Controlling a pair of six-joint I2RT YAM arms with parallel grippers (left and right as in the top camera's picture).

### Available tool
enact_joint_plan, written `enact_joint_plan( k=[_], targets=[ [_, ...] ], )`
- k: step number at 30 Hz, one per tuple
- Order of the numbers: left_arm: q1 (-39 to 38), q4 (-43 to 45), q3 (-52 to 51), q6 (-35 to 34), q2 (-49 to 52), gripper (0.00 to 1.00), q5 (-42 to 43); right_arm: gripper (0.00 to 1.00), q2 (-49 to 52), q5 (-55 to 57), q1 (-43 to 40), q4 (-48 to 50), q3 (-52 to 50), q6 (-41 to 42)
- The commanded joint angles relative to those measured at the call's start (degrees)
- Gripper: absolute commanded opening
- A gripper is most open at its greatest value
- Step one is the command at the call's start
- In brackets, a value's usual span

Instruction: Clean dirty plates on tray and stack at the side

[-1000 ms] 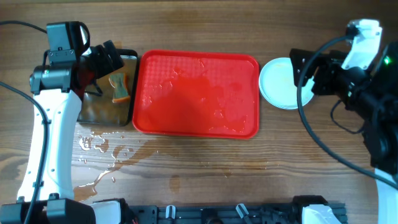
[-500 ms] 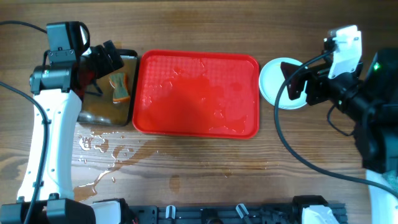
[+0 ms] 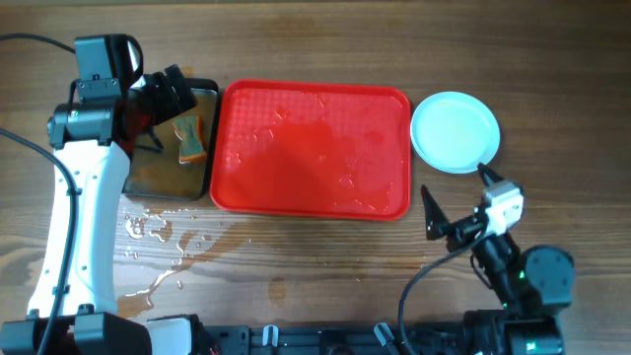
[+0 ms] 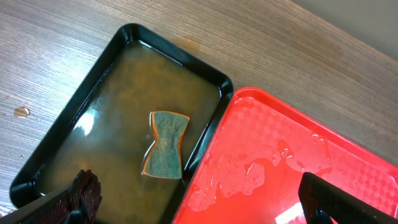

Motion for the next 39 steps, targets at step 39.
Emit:
enact_joint_plan(
  k=[39],
  targets=[
    [0.09,-0.55,-3.06,0.55,-8.28,1.0,-2.93,1.0,-10.62,4.9,1.46,10.27,-15.58,-4.42]
  ],
)
